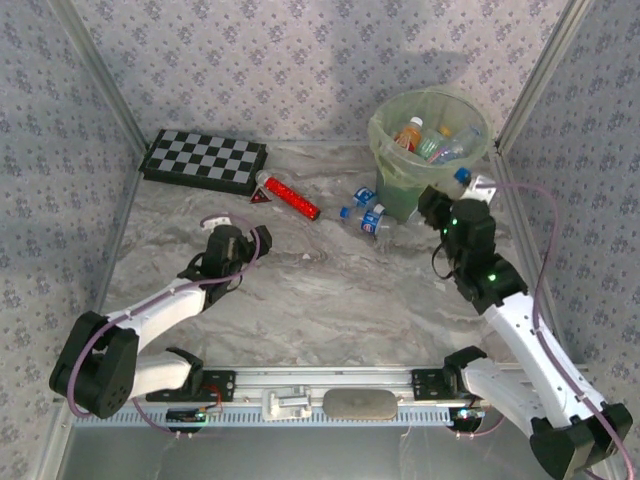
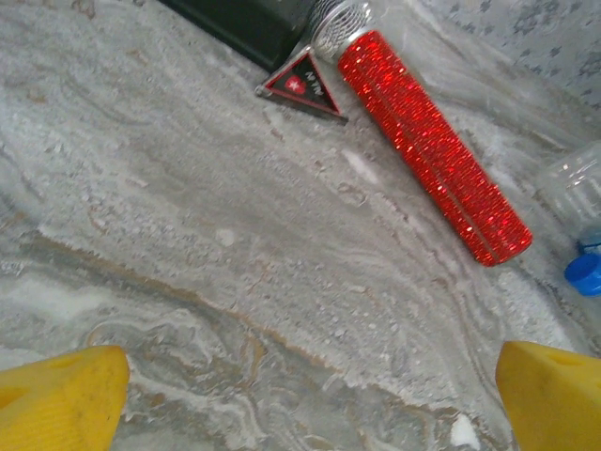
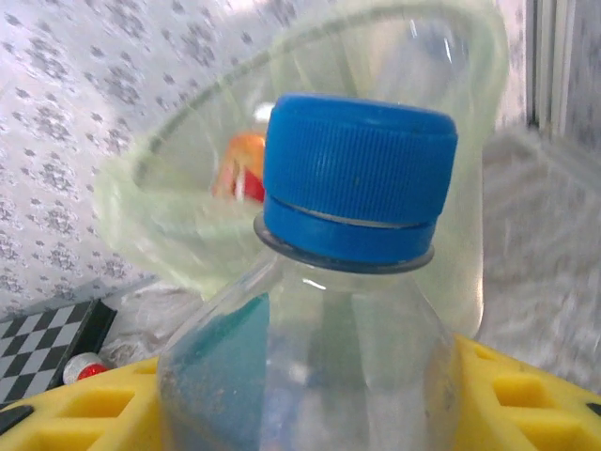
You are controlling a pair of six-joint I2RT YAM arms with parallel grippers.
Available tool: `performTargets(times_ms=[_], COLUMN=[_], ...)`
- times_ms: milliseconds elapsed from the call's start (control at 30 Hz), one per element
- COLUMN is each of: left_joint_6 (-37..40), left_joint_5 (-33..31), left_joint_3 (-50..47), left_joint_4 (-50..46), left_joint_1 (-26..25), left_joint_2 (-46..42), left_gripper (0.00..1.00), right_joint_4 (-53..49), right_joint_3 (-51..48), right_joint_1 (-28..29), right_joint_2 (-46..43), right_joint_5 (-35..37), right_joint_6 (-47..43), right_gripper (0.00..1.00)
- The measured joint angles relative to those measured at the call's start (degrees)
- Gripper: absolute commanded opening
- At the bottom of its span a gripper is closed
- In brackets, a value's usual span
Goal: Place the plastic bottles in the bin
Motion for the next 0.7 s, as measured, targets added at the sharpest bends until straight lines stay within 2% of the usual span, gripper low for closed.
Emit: performTargets(times_ms=[167,367,533,700], left_joint_6=[0.0,0.4,1.5,3.5], left_joint_5=[0.2,1.0,2.8,8.0], left_joint_3=[1.3,1.8,1.9,1.9], left_joint_4=[-0.1,-0.5,-0.5,2.9], left_joint_1=[0.0,0.0,0.0,0.3], left_joint_2=[0.0,0.0,0.0,0.5], left_gripper=[1.00,1.00,1.00,1.00], right_joint_4=[-0.7,-2.7,-8.8,-19.4], right_joint_3=[16.3,35.8,51.5,65.5], right_joint_1=[-7.5,-16.3,-19.2,-20.2], right_joint_2=[9.2,24.4,38.9,51.8], right_joint_5=[-7.3,-18.6,-26.5,-33.0], right_joint_6=[-8.8,-12.5,-13.0,-13.1], right_gripper=[0.49,0.49,0.49,0.49])
